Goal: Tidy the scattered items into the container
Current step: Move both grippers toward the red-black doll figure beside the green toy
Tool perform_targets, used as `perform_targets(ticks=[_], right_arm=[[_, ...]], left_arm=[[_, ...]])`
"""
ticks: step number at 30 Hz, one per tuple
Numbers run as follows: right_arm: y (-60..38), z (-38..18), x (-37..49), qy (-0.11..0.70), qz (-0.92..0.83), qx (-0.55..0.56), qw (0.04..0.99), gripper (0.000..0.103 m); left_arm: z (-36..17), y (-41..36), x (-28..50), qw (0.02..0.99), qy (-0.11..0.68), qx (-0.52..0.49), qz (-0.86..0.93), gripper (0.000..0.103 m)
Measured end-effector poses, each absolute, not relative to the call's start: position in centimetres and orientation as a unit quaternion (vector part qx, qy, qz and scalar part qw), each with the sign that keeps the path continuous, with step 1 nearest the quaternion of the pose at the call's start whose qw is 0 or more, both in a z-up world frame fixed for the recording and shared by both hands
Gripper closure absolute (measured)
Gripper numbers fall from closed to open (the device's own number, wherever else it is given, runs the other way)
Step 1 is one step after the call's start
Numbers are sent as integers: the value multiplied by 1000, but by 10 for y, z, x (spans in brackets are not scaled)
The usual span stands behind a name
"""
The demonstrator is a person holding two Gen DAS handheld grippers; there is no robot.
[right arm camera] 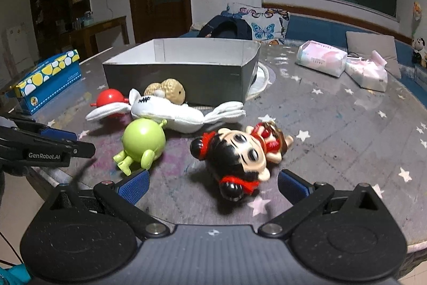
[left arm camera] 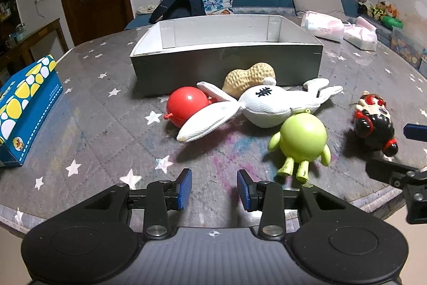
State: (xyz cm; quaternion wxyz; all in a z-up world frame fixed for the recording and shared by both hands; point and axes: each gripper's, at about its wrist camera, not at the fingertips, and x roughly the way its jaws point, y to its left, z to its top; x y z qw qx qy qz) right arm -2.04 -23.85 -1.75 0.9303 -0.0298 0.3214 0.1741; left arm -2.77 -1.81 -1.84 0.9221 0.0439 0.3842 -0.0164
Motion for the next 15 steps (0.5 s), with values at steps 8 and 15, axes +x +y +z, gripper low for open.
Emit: perform_targets(ticks=[8, 15], right_arm=[[-235, -19, -22, 329, 176, -39, 927, 0], [-234, -22, -22, 333, 179, -40, 925, 0]], left_arm=[[-21, -24, -30, 920, 389, 47, -28, 63], [-23, -25, -31, 918, 393, 49, -31, 63]])
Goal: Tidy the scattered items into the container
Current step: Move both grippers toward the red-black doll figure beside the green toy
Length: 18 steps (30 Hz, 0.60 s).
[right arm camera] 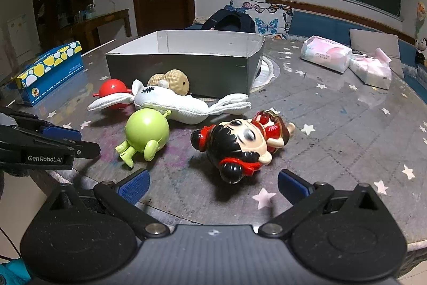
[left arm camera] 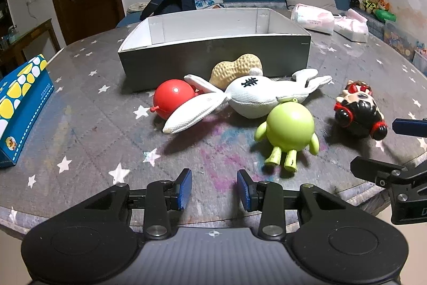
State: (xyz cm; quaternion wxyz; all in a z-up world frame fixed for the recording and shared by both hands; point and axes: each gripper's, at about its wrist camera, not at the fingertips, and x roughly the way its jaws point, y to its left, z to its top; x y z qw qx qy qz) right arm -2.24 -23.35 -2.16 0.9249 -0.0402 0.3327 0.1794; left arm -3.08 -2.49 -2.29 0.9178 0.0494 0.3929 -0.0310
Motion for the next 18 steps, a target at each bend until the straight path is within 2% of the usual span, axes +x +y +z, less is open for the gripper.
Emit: perform_targets(ticks=[18], right_arm=[[-225, -25, -21, 337, 189, -48, 921, 0]], left_arm=[[-22, -28, -32, 916, 396, 54, -37, 63]])
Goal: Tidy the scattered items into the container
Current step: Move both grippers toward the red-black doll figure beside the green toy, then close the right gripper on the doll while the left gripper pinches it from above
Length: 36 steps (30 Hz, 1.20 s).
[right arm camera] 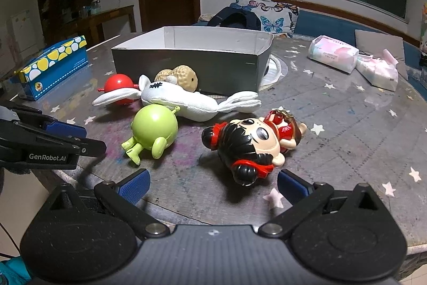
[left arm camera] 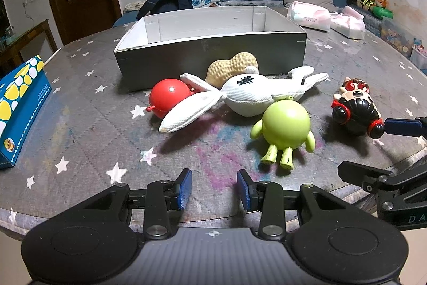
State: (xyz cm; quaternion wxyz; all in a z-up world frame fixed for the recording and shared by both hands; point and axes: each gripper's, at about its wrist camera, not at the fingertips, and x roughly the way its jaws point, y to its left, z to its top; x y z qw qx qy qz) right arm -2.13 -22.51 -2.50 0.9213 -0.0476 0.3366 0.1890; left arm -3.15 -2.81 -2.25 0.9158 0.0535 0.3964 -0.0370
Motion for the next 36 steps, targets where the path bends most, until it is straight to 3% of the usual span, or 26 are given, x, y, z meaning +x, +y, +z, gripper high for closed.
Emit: perform_targets(ticks=[16, 36], right_arm=[[-224, -25, -16, 338, 191, -45, 920, 1], [-231, -26, 5, 352, 187, -27, 917, 10]], left_arm=[[-20, -30, -26, 915, 397, 52, -42, 63], [-13, -29, -8, 913, 402, 41, -56, 63]])
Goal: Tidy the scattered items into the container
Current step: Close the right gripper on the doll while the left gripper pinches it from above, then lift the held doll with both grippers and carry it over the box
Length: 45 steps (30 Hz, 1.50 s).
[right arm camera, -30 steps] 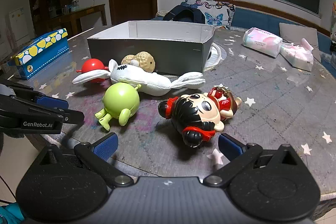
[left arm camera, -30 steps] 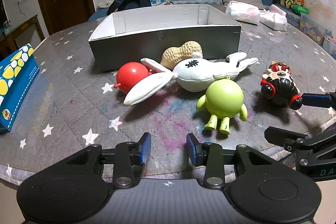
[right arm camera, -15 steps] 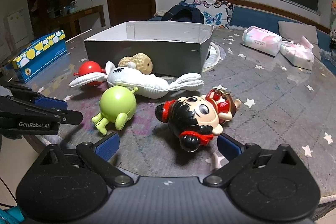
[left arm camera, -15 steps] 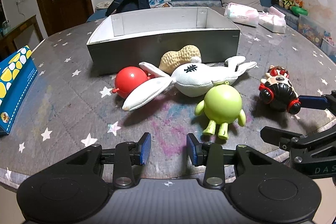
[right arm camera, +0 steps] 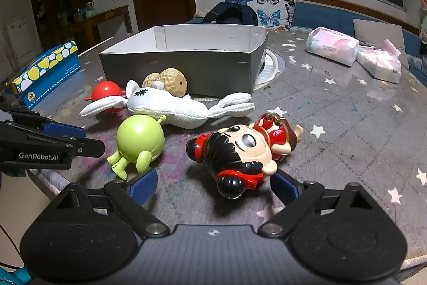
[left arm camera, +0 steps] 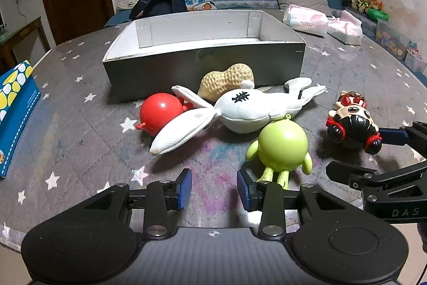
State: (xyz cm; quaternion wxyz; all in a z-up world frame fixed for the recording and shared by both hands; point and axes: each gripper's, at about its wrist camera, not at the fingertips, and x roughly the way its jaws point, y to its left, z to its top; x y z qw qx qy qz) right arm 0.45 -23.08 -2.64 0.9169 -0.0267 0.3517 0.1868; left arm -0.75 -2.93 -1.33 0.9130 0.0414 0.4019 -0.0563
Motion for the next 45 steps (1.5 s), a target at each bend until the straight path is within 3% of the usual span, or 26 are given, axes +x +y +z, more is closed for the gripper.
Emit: perform_targets(ticks=[17, 37, 45], right_arm=[[-246, -26, 16, 358, 174, 4, 918, 32], [-263, -27, 28, 357, 214, 55, 908, 32], [-262, -31, 33, 362, 219, 53, 905, 37]], left_arm=[[25, -52, 5, 922, 354, 26, -158, 63], [10, -109, 69, 849, 425, -7, -315, 63], [2, -104, 82, 830, 448, -42, -329, 59]])
